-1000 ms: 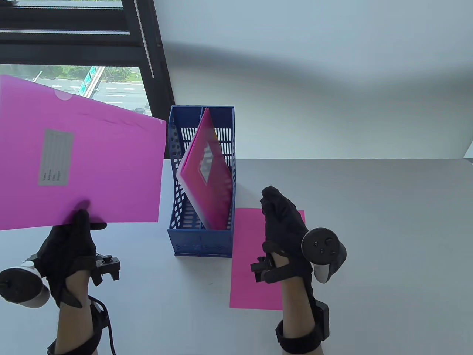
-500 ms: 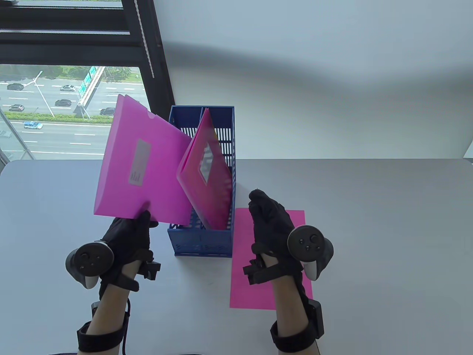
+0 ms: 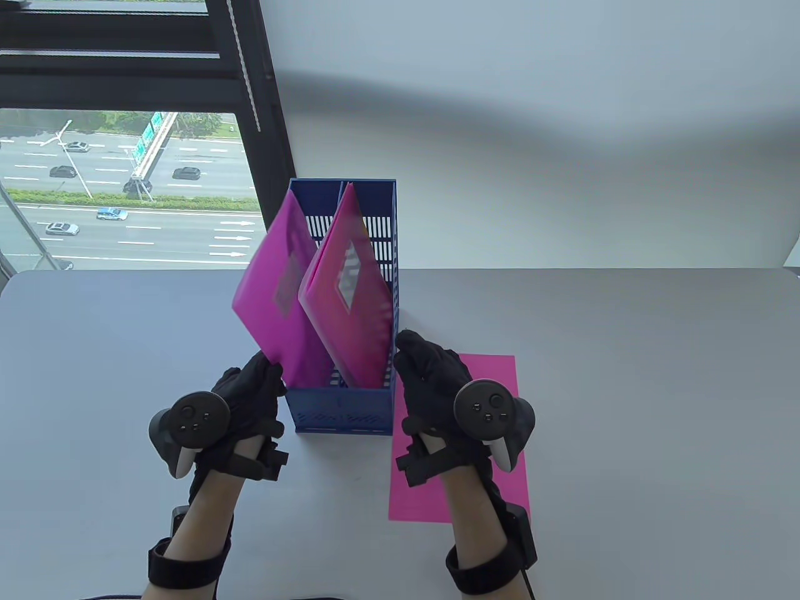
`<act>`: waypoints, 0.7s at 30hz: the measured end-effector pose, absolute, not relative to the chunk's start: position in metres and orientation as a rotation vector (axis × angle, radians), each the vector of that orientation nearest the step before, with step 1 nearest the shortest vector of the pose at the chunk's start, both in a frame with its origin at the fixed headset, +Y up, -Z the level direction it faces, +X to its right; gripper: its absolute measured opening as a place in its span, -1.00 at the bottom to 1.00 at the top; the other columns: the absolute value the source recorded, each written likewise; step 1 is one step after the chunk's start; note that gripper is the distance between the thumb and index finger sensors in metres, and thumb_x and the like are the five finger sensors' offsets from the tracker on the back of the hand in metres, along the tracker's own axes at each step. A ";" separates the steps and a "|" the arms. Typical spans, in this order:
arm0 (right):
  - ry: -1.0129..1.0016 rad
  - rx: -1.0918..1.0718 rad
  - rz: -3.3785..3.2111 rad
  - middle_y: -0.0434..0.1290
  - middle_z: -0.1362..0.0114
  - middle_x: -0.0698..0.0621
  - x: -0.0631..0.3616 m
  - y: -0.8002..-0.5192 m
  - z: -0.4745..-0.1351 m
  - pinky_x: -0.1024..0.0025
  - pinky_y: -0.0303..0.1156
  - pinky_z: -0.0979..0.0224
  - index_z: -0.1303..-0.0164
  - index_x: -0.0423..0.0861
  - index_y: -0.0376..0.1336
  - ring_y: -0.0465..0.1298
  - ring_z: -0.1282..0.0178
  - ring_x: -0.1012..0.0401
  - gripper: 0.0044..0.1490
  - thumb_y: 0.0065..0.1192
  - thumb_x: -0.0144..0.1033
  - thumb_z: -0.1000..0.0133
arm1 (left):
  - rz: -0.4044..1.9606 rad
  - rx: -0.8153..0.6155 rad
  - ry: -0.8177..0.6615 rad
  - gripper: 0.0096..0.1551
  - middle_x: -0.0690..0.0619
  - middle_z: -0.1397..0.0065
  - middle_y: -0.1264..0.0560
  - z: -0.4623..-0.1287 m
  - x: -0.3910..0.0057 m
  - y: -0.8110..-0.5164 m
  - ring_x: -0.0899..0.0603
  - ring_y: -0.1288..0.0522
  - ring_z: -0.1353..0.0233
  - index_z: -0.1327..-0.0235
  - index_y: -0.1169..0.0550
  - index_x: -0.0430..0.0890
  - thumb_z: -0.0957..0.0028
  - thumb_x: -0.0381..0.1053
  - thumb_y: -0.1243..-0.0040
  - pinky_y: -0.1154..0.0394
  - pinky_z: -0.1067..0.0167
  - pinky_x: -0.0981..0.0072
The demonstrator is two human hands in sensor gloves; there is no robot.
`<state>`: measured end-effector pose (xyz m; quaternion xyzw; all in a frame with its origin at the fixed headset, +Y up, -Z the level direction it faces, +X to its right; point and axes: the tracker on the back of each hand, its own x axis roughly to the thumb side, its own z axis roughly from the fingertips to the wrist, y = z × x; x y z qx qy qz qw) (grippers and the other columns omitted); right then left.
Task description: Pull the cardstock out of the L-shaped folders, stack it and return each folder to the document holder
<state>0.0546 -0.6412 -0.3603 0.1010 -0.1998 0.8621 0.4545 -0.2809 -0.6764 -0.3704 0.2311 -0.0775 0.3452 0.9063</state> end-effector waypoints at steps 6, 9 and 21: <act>-0.552 0.221 2.239 0.48 -0.42 0.12 0.042 -0.642 -0.358 -0.01 0.18 -0.64 -0.48 0.15 0.29 0.54 -0.22 0.20 -0.43 0.38 0.01 -0.27 | 0.741 0.491 -0.142 -0.48 -0.03 0.11 -0.75 -0.370 -0.288 -0.677 -0.27 -0.75 0.04 -0.21 -0.64 -0.31 -0.22 0.03 -0.21 -0.37 -0.33 -0.25; -0.555 0.210 2.317 0.49 -0.41 0.12 0.029 -0.648 -0.359 -0.01 0.19 -0.64 -0.47 0.15 0.29 0.55 -0.21 0.20 -0.41 0.40 0.03 -0.25 | 0.755 0.490 -0.128 -0.49 -0.03 0.11 -0.75 -0.371 -0.295 -0.677 -0.27 -0.75 0.04 -0.20 -0.65 -0.31 -0.22 0.03 -0.21 -0.37 -0.33 -0.25; -0.625 0.150 2.593 0.48 -0.41 0.16 -0.024 -0.663 -0.377 0.01 0.20 -0.63 -0.48 0.18 0.27 0.55 -0.22 0.24 -0.31 0.44 0.19 -0.19 | 0.764 0.466 -0.130 -0.49 -0.03 0.11 -0.75 -0.375 -0.296 -0.680 -0.27 -0.74 0.03 -0.19 -0.66 -0.30 -0.23 0.04 -0.21 -0.36 -0.34 -0.26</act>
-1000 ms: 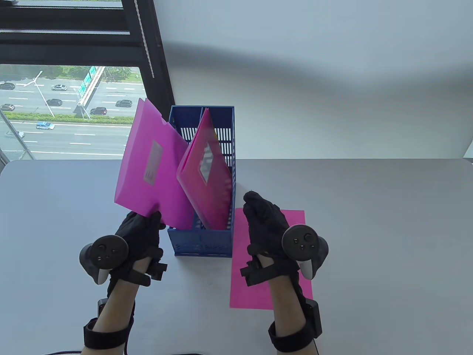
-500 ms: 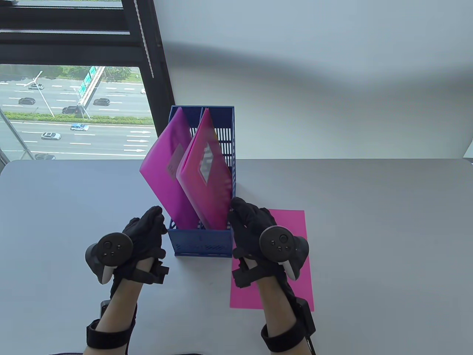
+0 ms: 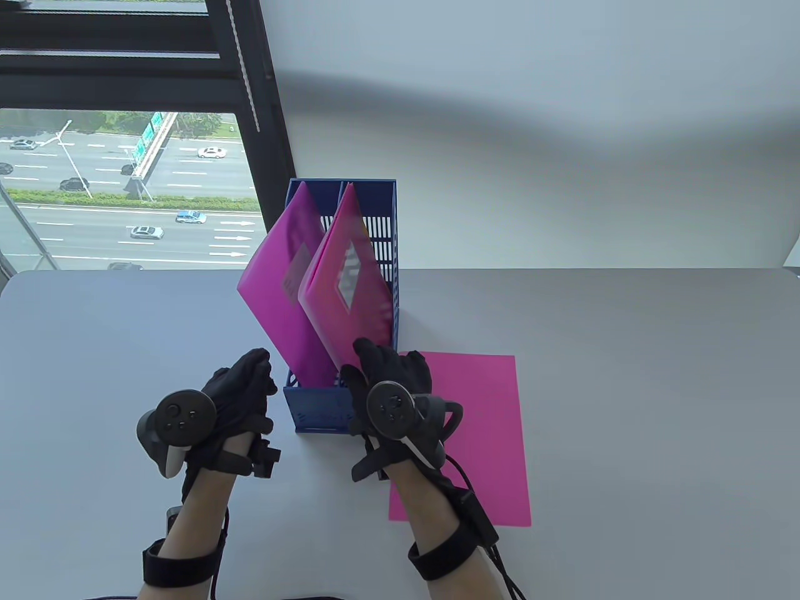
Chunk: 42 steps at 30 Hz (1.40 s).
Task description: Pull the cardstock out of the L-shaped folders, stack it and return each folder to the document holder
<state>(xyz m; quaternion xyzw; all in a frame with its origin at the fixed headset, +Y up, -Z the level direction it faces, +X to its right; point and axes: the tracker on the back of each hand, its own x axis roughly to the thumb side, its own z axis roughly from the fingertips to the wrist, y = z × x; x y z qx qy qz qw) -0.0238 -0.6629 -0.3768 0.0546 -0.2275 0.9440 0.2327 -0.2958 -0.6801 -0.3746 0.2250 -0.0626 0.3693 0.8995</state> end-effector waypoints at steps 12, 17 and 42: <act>-0.703 0.112 2.777 0.46 -0.43 0.17 -0.036 -0.670 -0.386 0.00 0.18 -0.65 -0.54 0.17 0.22 0.53 -0.25 0.24 -0.23 0.40 0.27 -0.19 | 0.775 0.447 -0.153 -0.49 -0.03 0.12 -0.76 -0.375 -0.292 -0.679 -0.27 -0.74 0.04 -0.17 -0.67 -0.29 -0.23 0.06 -0.21 -0.35 -0.34 -0.26; -0.776 0.074 2.753 0.43 -0.47 0.13 -0.031 -0.673 -0.383 -0.03 0.13 -0.66 -0.57 0.14 0.20 0.50 -0.30 0.19 -0.22 0.37 0.25 -0.21 | 0.785 0.433 -0.152 -0.49 -0.04 0.12 -0.76 -0.375 -0.294 -0.680 -0.28 -0.74 0.04 -0.17 -0.67 -0.30 -0.23 0.06 -0.21 -0.35 -0.34 -0.27; -0.856 -0.003 2.723 0.67 -0.03 0.25 -0.015 -0.669 -0.387 0.09 0.26 -0.60 -0.35 0.00 0.39 0.66 0.14 0.29 -0.43 0.37 0.09 -0.24 | 0.815 0.452 -0.161 -0.45 -0.05 0.13 -0.76 -0.373 -0.299 -0.677 -0.29 -0.73 0.05 -0.15 -0.68 -0.30 -0.25 0.11 -0.18 -0.35 -0.34 -0.27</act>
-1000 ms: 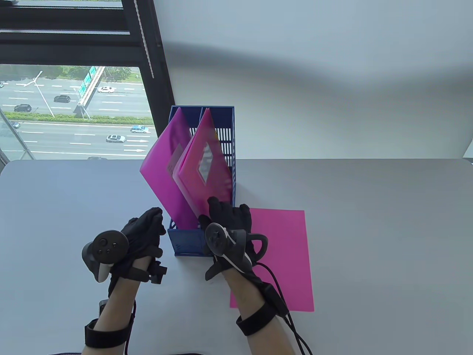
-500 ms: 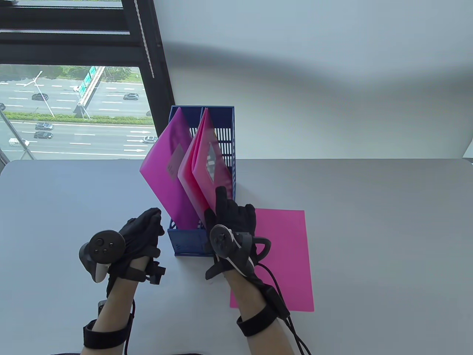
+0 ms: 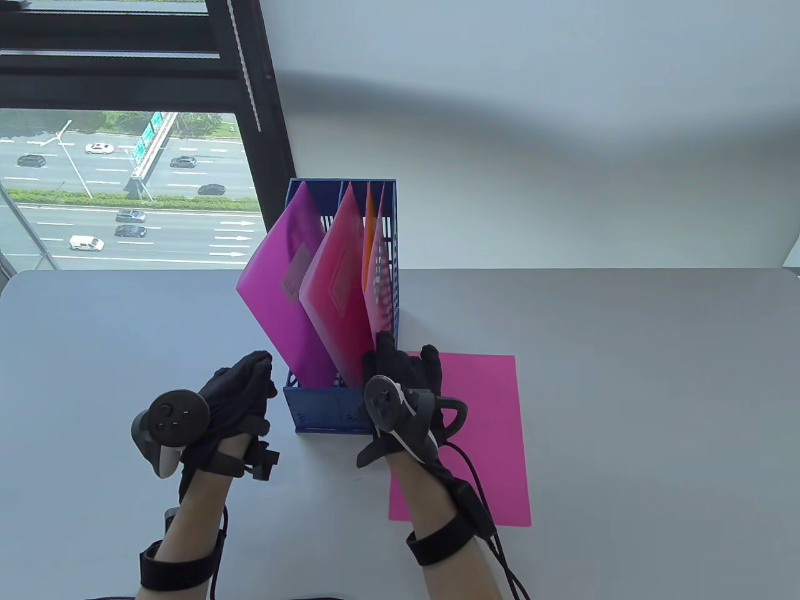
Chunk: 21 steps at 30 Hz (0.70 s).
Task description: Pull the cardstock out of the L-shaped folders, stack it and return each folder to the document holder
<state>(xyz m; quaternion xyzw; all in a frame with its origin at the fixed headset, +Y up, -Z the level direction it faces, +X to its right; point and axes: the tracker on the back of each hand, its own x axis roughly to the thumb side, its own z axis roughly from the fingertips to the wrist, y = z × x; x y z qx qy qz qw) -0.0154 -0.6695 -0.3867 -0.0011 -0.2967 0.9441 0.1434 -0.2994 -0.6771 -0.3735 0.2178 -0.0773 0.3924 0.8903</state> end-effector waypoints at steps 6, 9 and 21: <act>-0.970 0.021 2.624 0.69 0.05 0.20 -0.007 -0.669 -0.377 0.11 0.28 -0.59 -0.28 -0.07 0.42 0.67 0.22 0.31 -0.46 0.40 0.04 -0.24 | 0.814 0.456 -0.161 -0.45 -0.05 0.13 -0.76 -0.373 -0.300 -0.677 -0.29 -0.73 0.05 -0.15 -0.69 -0.30 -0.24 0.11 -0.19 -0.35 -0.34 -0.27; -1.049 0.042 2.559 0.68 0.05 0.19 -0.001 -0.664 -0.368 0.11 0.28 -0.59 -0.28 -0.07 0.42 0.67 0.21 0.30 -0.47 0.39 0.03 -0.25 | 0.813 0.462 -0.166 -0.45 -0.05 0.13 -0.76 -0.372 -0.299 -0.676 -0.29 -0.73 0.05 -0.15 -0.69 -0.30 -0.24 0.11 -0.19 -0.35 -0.34 -0.27; -1.203 0.071 2.379 0.68 0.05 0.19 0.013 -0.633 -0.342 0.11 0.26 -0.60 -0.28 -0.08 0.42 0.67 0.21 0.29 -0.47 0.38 0.03 -0.26 | 0.792 0.556 -0.205 -0.46 -0.04 0.13 -0.76 -0.359 -0.295 -0.658 -0.29 -0.73 0.05 -0.15 -0.69 -0.29 -0.25 0.11 -0.19 -0.35 -0.34 -0.27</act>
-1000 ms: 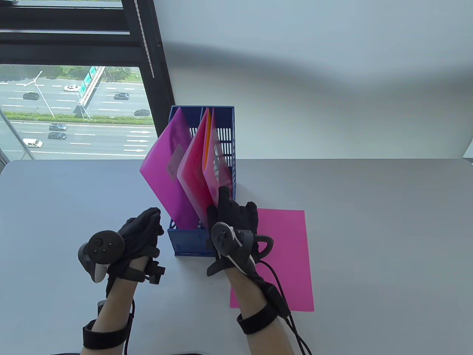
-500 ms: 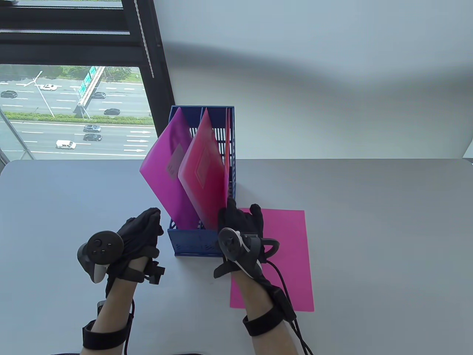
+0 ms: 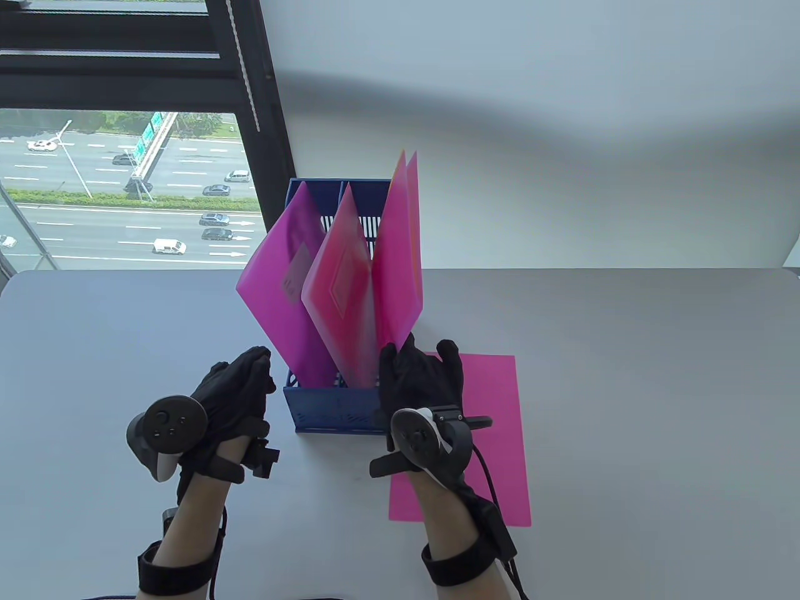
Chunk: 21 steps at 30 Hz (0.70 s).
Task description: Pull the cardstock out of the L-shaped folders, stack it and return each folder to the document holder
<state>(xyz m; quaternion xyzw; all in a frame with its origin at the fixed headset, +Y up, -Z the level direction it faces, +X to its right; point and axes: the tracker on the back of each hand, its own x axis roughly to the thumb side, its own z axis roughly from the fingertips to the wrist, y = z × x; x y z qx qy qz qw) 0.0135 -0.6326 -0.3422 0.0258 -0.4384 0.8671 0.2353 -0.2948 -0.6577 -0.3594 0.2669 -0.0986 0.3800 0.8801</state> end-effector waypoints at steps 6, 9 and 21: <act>-1.268 0.093 2.319 0.69 0.06 0.18 0.014 -0.612 -0.327 0.11 0.27 -0.59 -0.27 -0.09 0.43 0.67 0.22 0.29 -0.47 0.39 0.03 -0.25 | 0.752 0.665 -0.255 -0.46 -0.03 0.12 -0.75 -0.344 -0.288 -0.639 -0.28 -0.73 0.04 -0.14 -0.69 -0.27 -0.24 0.12 -0.19 -0.35 -0.35 -0.26; -1.311 0.103 2.308 0.69 0.07 0.18 0.014 -0.603 -0.318 0.11 0.28 -0.59 -0.26 -0.08 0.44 0.67 0.24 0.29 -0.47 0.40 0.03 -0.24 | 0.746 0.705 -0.293 -0.47 -0.03 0.10 -0.75 -0.336 -0.281 -0.630 -0.28 -0.73 0.02 -0.16 -0.69 -0.25 -0.24 0.13 -0.19 -0.35 -0.35 -0.26; -1.284 0.175 2.186 0.71 0.15 0.17 0.011 -0.577 -0.293 0.14 0.35 -0.53 -0.19 -0.14 0.47 0.68 0.34 0.31 -0.46 0.42 0.03 -0.23 | 0.616 0.583 -0.567 -0.16 -0.10 -0.53 -0.40 -0.314 -0.226 -0.616 -0.36 -0.47 -0.44 -0.63 -0.32 -0.12 -0.23 0.30 -0.24 -0.12 -0.52 -0.33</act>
